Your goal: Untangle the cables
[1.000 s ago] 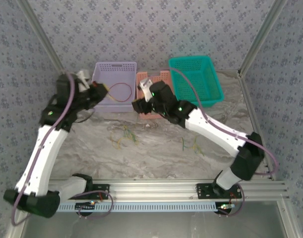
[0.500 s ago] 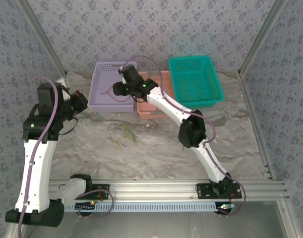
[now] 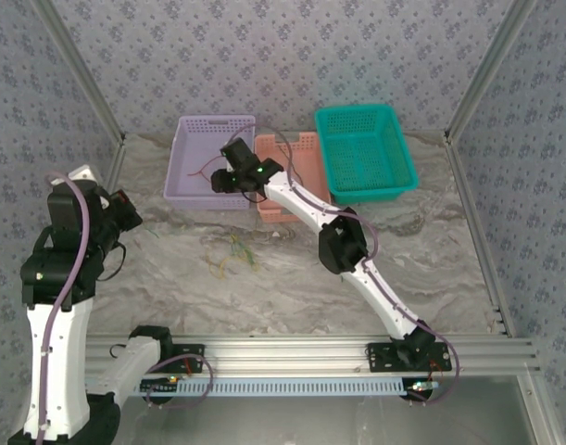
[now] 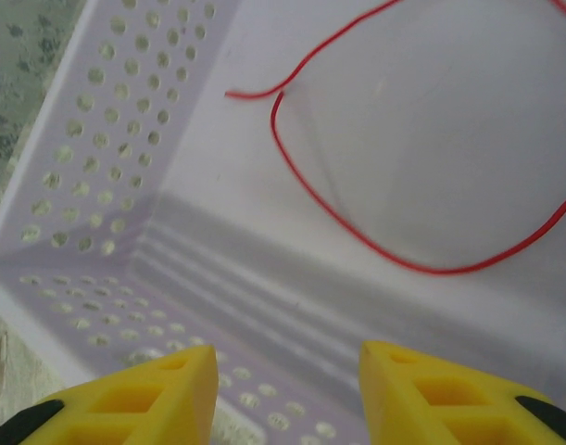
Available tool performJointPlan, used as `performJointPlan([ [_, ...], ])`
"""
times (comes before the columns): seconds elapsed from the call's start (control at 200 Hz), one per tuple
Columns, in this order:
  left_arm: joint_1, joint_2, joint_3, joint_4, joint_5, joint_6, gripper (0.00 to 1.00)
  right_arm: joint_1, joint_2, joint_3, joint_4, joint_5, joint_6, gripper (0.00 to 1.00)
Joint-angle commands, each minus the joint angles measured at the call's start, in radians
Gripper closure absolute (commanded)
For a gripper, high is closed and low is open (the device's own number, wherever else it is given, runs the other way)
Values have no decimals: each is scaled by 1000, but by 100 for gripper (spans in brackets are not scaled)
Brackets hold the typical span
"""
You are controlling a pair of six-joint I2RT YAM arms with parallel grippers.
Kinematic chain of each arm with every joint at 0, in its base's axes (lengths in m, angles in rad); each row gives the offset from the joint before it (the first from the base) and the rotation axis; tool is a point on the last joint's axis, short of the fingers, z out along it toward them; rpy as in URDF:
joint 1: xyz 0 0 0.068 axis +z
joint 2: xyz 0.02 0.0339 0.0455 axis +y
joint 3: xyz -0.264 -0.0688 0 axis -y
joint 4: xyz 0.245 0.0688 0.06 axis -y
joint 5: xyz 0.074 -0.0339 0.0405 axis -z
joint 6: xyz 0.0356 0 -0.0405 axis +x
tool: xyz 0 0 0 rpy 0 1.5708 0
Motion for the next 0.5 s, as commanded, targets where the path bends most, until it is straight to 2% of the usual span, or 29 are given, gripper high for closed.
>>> performJointPlan([
  [0.0,5,-3,-15,-2,-6,19,100,29,-11,20,-123,10,29,56],
  [0.32,6,-45,-14,-16,49,-3,100,94,-90,-97,-215,43,32,60],
  [0.495,7,-57,7,-39,58,-4,100,156,-177,-230,-225,67,26,62],
])
